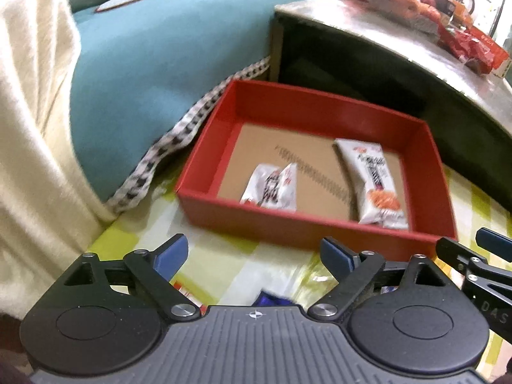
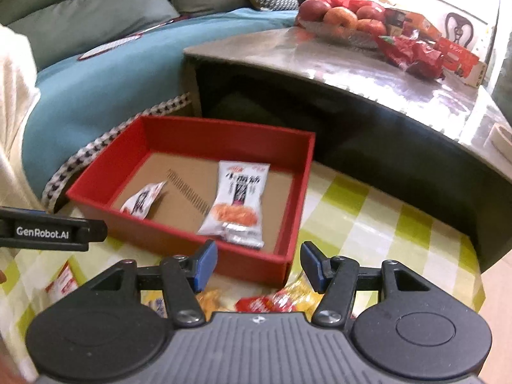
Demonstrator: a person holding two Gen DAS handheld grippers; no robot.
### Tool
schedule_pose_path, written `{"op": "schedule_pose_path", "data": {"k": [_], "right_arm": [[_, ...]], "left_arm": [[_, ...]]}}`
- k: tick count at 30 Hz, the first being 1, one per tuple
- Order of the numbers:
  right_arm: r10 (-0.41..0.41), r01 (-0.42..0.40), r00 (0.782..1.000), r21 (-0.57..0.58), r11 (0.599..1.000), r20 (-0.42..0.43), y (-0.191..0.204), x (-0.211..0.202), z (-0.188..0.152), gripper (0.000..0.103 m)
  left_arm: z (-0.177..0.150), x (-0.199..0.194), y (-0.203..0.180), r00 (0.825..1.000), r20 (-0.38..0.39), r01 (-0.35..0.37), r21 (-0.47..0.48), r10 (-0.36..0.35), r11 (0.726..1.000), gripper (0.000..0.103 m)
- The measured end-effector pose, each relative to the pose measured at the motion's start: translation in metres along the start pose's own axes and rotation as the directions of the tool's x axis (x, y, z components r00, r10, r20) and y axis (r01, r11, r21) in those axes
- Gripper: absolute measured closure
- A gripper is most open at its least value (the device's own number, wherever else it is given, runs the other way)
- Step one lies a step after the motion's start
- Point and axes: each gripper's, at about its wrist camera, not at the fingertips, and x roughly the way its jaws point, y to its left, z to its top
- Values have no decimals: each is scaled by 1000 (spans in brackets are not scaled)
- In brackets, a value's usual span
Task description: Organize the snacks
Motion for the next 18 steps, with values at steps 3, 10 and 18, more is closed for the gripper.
{"op": "schedule_pose_path", "data": {"k": [3, 10, 18], "right_arm": [[9, -9, 1000, -24, 1000, -14, 7, -3, -5, 43], [35, -36, 998, -30, 999, -42, 11, -9, -15, 43], [64, -70, 995, -72, 995, -72, 25, -13, -27, 43]], "left_arm": [[-10, -1, 4, 1000, -18, -8, 5, 8, 1000, 10], [-42, 4, -3, 997, -81, 0, 95, 8, 996, 10], [-61, 9, 0, 988, -155, 25, 87, -11, 996, 10]]}}
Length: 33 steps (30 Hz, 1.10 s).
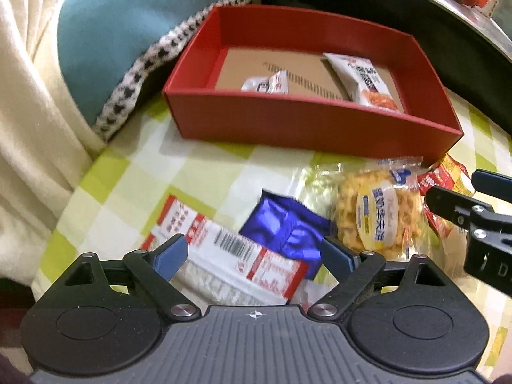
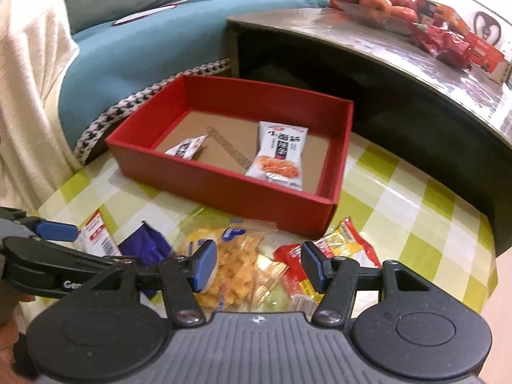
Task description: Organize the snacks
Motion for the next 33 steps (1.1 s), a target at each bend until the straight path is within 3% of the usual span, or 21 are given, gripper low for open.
{"op": "schedule_pose_path", "data": {"k": [5, 9, 17, 21, 26, 30, 33], "right_arm": [[18, -18, 1000, -9, 1000, 3, 4, -1, 2, 43], [41, -41, 999, -11, 999, 14, 6, -5, 5, 43], [69, -68, 997, -8, 998, 41, 3, -15, 7, 42], [64, -64, 997, -1, 998, 41, -4, -19, 6, 42], [61, -61, 998, -10, 998, 32, -3, -19, 4, 42], [67, -66, 998, -35, 997, 21, 4, -16, 2, 42], [67, -66, 998, -53, 996, 11, 9, -15, 0, 42]], "left_arm": [[-5, 4, 24, 998, -50, 27, -138, -34, 990, 10], [-10, 10, 41, 995, -85, 33, -285, -60, 958, 10], [-4, 29, 33, 992, -119, -8, -430, -48, 903, 9], [-4, 30, 25, 993, -114, -54, -405, 9, 913, 17], [-8, 22, 27, 995, -98, -30, -356, -5, 934, 35], [-15, 15, 23, 994, -112, -17, -214, -8, 977, 43], [-26, 12, 19, 993, -118, -13, -128, -2, 992, 39]]}}
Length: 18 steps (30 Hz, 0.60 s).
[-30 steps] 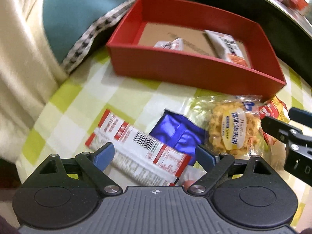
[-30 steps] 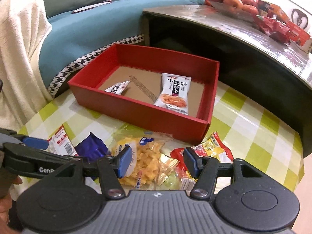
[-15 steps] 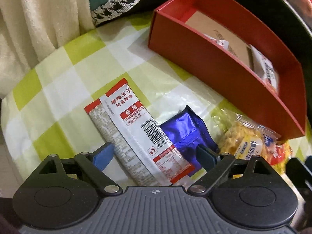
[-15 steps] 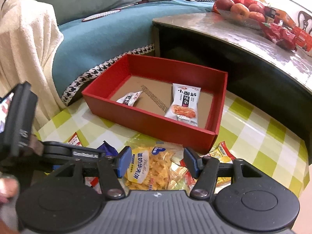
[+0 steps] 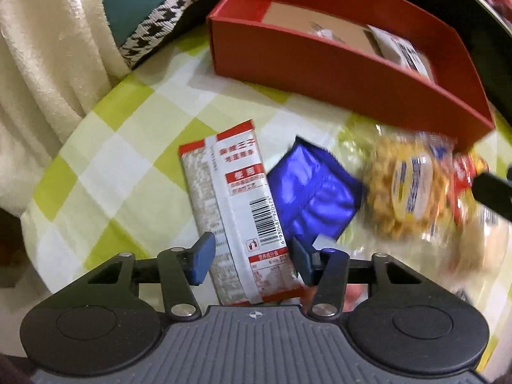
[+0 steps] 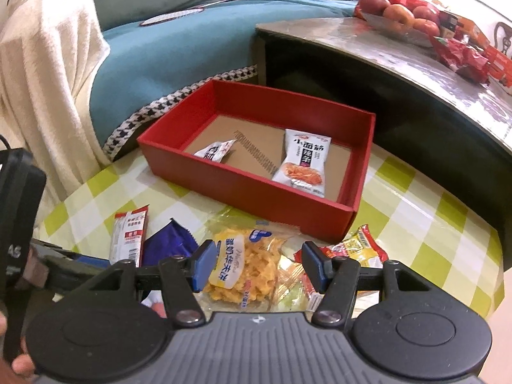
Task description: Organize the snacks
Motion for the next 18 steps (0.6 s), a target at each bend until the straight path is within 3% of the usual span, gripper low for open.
{"op": "schedule_pose_path", "data": {"k": [4, 7, 8, 13, 18], "right_arm": [[-1, 1, 1000, -17, 1000, -11, 4, 2, -1, 42], [-4, 3, 1000, -21, 1000, -14, 2, 1, -5, 42], [-10, 10, 1000, -14, 1000, -14, 0, -1, -6, 42], [-41, 42, 999, 67, 997, -17, -18, -19, -24, 42], [-88, 104, 992, 187, 977, -90, -36, -38, -67, 42]], "left_arm": [[-3, 4, 13, 1000, -12, -12, -28, 12, 1000, 18], [1, 9, 18, 1000, -4, -8, -67, 8, 998, 18], [0, 8, 18, 1000, 0, -2, -70, 2, 998, 20], [0, 4, 14, 999, 17, 38, -57, -38, 998, 49], [-5, -4, 8, 996, 41, 73, -6, -73, 997, 59]]}}
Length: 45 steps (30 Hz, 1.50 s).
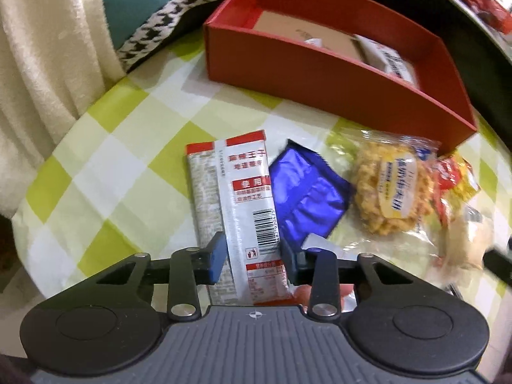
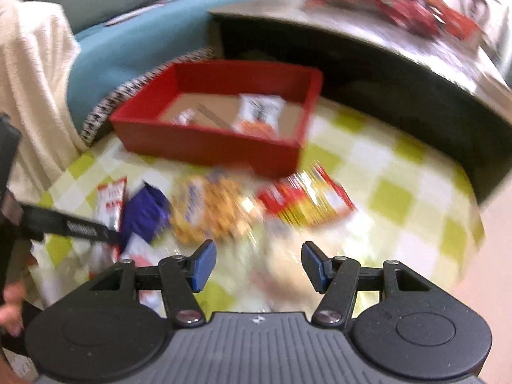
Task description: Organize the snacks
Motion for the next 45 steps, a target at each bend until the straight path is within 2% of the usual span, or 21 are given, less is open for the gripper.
{"op": "schedule_pose_path", "data": {"k": [3, 6, 10, 14, 16, 18, 20, 22, 25, 27, 30, 34, 45], "right_arm": [[-18, 26, 997, 102, 994, -77, -15, 0, -27, 41], [5, 19, 991, 172, 985, -137, -19, 4, -47, 41], [53, -5, 981, 245, 969, -189, -14, 17, -54, 41], [90, -25, 977, 311, 950, -196, -5, 35, -45, 40], [80, -15, 979, 322, 946, -187, -1, 41, -42, 40], [53, 1, 982, 287, 958, -180, 8, 48, -38, 38], [6, 30, 984, 199, 980, -178, 20, 54, -34, 38], [-17, 39, 985, 123, 992, -174, 29, 55, -35, 39], [-26, 36, 986, 56, 998, -167, 33, 54, -38, 42], [-29, 37, 986, 40, 999, -166, 34, 53, -40, 42], [-28, 33, 987, 26, 999, -157, 34, 49, -41, 42], [-8, 13, 992, 37, 999, -125, 33, 41, -36, 42], [18, -13, 996, 51, 999, -85, 31, 34, -23, 42]], "left_arm": [[-3, -1, -1, 1000, 0, 21, 21, -21, 1000, 63], [-5, -7, -4, 999, -1, 46, 35, -46, 998, 67], [-7, -7, -7, 997, -20, 69, 41, -68, 997, 67], [-6, -6, -5, 996, -27, 89, 25, -88, 996, 61], [-5, -6, -2, 995, -30, 97, 11, -97, 995, 48], [-3, -6, 3, 995, -27, 93, 1, -93, 996, 44], [-2, -5, 6, 995, -32, 91, -2, -91, 996, 40], [-3, -4, 7, 995, -44, 93, 3, -92, 996, 27], [-5, -4, 8, 996, -42, 84, 14, -83, 996, 24], [-8, -1, 7, 996, -50, 74, 15, -73, 997, 25], [-14, 7, 2, 997, -69, 46, 23, -45, 999, 34], [-16, 8, -3, 997, -70, 23, 45, -20, 999, 39], [-11, -12, -6, 1000, -19, 23, 47, -22, 999, 43]]}}
